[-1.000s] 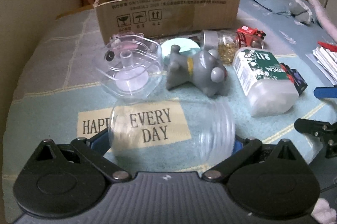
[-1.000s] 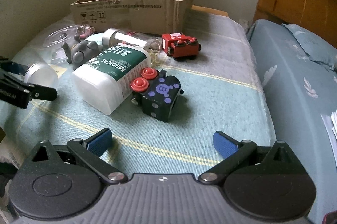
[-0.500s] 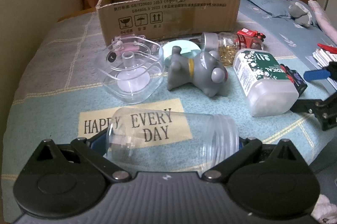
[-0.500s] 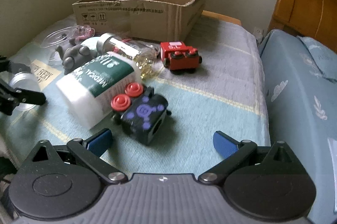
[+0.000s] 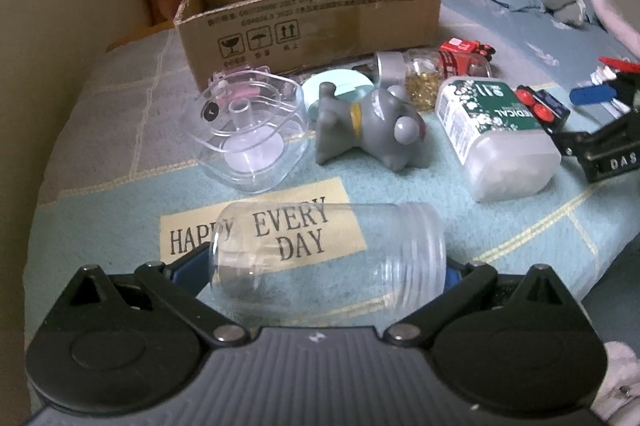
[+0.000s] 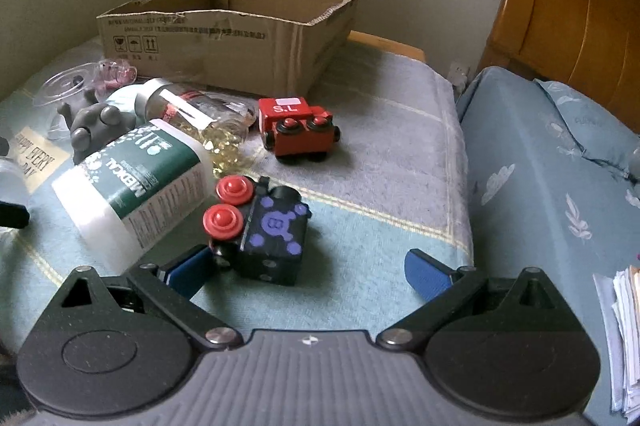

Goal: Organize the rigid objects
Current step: 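Grasp the black toy block with red knobs with the right gripper, then carry the jar into the box and release it while the right gripper drops the block in, then move the left gripper to the clear cup container and grasp it, then grasp the white MEDICAL cotton swab bottle with the right gripper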

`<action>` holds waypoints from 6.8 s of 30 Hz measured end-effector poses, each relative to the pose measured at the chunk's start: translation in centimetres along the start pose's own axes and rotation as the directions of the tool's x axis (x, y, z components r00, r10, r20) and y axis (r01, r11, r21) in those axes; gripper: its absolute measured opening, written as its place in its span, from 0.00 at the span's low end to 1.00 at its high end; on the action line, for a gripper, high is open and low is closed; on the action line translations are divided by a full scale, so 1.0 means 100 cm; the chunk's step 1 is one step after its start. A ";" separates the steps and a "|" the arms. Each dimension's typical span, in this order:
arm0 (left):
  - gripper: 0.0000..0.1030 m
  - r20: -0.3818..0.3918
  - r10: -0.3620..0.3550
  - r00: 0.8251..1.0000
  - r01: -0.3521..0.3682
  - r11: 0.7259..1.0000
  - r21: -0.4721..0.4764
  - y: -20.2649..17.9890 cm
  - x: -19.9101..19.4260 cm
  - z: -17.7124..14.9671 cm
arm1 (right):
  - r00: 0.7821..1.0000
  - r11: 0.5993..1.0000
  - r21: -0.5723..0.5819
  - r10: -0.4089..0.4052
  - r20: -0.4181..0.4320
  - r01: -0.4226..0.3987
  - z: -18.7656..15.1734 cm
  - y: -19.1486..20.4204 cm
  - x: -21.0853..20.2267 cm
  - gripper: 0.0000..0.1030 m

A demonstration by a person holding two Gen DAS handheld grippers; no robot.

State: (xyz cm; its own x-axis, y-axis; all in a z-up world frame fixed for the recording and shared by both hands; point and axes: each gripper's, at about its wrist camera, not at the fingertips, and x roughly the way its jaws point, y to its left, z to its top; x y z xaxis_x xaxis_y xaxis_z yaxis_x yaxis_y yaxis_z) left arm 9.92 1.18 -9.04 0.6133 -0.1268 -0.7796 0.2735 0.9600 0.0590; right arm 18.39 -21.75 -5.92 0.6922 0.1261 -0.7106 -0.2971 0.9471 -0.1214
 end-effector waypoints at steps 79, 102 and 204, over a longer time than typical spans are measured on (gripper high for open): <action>0.94 0.050 0.006 0.999 -0.005 1.000 -0.024 0.100 0.091 0.269 | 0.978 0.977 -0.094 0.197 0.070 -0.190 0.209 0.001 0.025 0.54; 0.94 0.113 -0.034 0.993 0.027 0.998 0.063 0.107 0.024 0.209 | 0.985 0.990 -0.030 0.143 0.094 -0.140 0.242 0.003 0.060 1.00; 0.76 0.101 -0.113 0.988 0.102 0.988 0.114 0.079 0.010 0.034 | 0.862 0.878 -0.071 0.444 -0.242 -0.473 0.049 0.068 -0.016 1.00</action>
State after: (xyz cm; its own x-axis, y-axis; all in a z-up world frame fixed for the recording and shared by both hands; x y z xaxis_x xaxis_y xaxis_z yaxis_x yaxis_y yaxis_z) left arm 15.25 7.80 -7.28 0.6501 -0.2595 -0.7142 0.4172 0.9075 0.0500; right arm 18.49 -14.04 -2.18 0.3058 0.4582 -0.8346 -0.6349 0.7514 0.1799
